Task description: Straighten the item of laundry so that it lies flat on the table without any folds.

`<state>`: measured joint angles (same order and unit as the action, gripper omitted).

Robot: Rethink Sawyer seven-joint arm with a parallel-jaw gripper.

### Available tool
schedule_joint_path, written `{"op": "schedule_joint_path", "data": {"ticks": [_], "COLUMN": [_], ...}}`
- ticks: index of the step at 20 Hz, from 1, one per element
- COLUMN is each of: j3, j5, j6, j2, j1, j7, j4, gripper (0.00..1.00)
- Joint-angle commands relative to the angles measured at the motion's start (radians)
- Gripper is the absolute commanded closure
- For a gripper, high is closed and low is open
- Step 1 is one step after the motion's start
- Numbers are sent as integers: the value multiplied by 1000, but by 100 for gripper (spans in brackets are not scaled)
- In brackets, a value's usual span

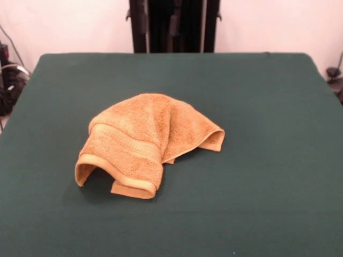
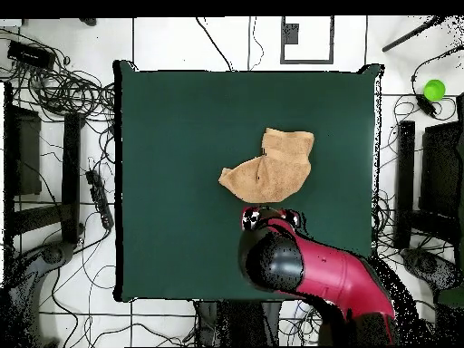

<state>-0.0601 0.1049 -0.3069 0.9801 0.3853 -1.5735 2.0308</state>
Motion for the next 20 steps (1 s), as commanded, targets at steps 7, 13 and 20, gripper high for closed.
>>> {"op": "schedule_joint_path", "data": {"ticks": [7, 13, 20], "j3": [-116, -159, -298], "j5": [44, 10, 12], "j6": [92, 96, 164], "j2": [-145, -175, -148], "j1": [-27, -28, 55], "j7": [-103, -114, -116], "j4": [-103, -135, -74], "gripper": [0, 0, 0]}}
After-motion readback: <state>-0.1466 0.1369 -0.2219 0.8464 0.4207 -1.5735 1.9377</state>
